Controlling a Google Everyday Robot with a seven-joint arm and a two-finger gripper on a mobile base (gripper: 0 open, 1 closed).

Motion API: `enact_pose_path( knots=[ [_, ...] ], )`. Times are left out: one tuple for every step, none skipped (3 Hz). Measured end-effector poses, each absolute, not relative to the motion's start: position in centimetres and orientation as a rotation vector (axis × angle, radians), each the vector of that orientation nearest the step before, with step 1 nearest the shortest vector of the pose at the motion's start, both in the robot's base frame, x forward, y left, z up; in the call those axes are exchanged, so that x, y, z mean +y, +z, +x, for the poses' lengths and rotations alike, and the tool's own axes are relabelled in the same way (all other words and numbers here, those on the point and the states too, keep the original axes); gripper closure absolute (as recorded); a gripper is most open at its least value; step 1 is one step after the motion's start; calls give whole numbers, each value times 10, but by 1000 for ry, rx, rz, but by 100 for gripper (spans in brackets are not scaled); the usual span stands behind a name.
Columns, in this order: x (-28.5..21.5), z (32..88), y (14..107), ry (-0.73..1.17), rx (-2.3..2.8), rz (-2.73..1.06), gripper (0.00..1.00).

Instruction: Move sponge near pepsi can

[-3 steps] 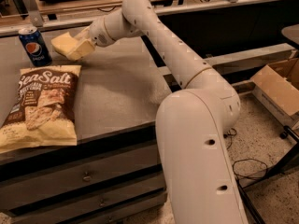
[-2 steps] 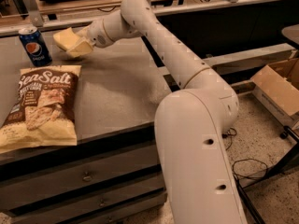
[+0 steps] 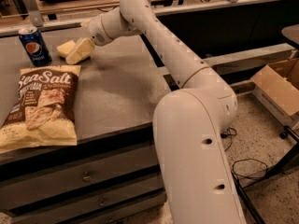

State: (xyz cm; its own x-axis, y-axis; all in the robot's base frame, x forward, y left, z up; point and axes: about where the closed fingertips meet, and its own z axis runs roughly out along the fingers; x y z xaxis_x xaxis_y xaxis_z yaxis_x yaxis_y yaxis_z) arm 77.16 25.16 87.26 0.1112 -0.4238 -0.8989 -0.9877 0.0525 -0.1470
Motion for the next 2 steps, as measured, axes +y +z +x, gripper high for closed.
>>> enact_pose_path(
  knots=[
    [235,768,907,736,1416,-1492,0],
    [212,759,940,671,1389,-1461,0]
  ],
)
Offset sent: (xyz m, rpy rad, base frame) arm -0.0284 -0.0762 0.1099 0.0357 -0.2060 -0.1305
